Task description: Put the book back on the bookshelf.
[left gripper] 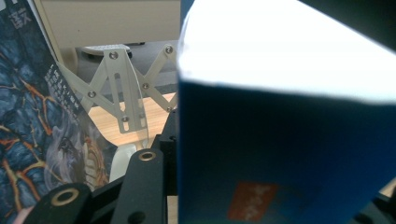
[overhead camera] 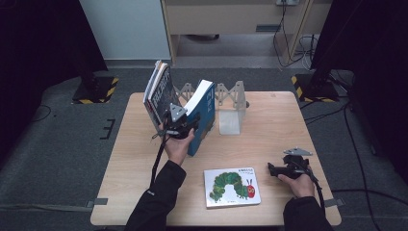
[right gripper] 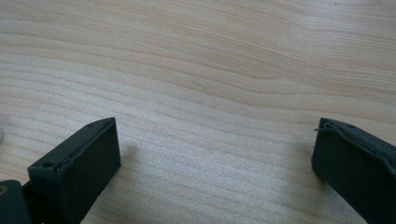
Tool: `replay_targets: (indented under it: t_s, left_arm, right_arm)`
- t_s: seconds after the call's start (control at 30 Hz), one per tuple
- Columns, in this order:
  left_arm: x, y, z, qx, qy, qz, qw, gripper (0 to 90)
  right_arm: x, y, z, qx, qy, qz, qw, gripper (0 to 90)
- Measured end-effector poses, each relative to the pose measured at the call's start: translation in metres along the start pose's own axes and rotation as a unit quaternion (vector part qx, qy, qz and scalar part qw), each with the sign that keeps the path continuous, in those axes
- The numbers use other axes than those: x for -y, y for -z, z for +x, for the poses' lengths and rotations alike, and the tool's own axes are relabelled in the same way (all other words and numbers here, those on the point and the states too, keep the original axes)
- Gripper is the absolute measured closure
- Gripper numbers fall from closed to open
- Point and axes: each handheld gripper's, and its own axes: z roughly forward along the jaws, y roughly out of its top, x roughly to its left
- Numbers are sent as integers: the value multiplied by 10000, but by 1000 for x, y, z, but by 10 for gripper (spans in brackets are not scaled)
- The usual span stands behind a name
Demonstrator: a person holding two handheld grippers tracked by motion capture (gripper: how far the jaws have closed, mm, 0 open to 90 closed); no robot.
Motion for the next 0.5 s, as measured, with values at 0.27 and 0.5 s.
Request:
replay_targets:
  t_s: [0.27,0.5]
  left_arm:
    - [-4,-12,-2,-94,125,-19,9999,594]
    - [-9,-26,0,-180,232,-9,9996,595]
  right_arm:
    - [0,0,0,2,-5,1,10000,14]
    - [0,0,0,1,7,3,10000,14]
